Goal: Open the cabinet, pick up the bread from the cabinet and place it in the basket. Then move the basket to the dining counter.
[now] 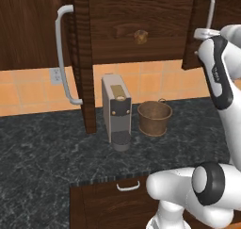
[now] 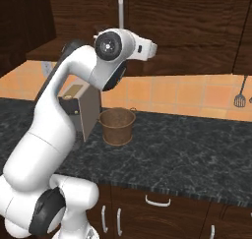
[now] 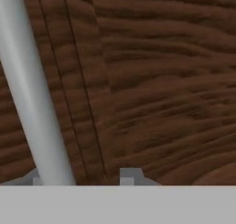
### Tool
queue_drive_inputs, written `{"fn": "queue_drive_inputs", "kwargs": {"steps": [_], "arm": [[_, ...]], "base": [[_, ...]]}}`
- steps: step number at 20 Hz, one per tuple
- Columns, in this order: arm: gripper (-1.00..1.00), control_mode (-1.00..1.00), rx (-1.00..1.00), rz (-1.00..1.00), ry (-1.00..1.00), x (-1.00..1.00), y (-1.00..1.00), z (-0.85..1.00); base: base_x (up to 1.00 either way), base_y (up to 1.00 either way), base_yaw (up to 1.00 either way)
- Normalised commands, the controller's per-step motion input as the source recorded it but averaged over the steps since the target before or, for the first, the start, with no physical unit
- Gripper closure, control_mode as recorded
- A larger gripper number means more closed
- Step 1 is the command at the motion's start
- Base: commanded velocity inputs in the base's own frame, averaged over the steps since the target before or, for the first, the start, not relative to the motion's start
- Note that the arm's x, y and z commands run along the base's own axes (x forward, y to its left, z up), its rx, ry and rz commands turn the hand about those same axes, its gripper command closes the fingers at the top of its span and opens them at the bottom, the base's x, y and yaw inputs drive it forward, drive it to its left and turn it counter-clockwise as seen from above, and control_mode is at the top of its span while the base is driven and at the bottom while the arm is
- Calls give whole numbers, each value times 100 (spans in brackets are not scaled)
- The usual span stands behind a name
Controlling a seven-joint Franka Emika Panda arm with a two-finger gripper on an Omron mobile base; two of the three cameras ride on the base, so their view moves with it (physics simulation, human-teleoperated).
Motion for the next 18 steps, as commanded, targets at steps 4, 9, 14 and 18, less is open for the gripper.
{"fn": "queue_drive_inputs", "kwargs": {"steps": [4,9,14,18], "arm": [[100,-100,0,0,28,-100,-100,53],[100,-100,1,0,13,-100,-100,18],[-100,-100,12,0,0,-100,-87,0],[-100,-100,16,-7,-10,-100,-21,15]], "base": [[0,0,0],[0,0,0],[0,0,0],[0,0,0]]}}
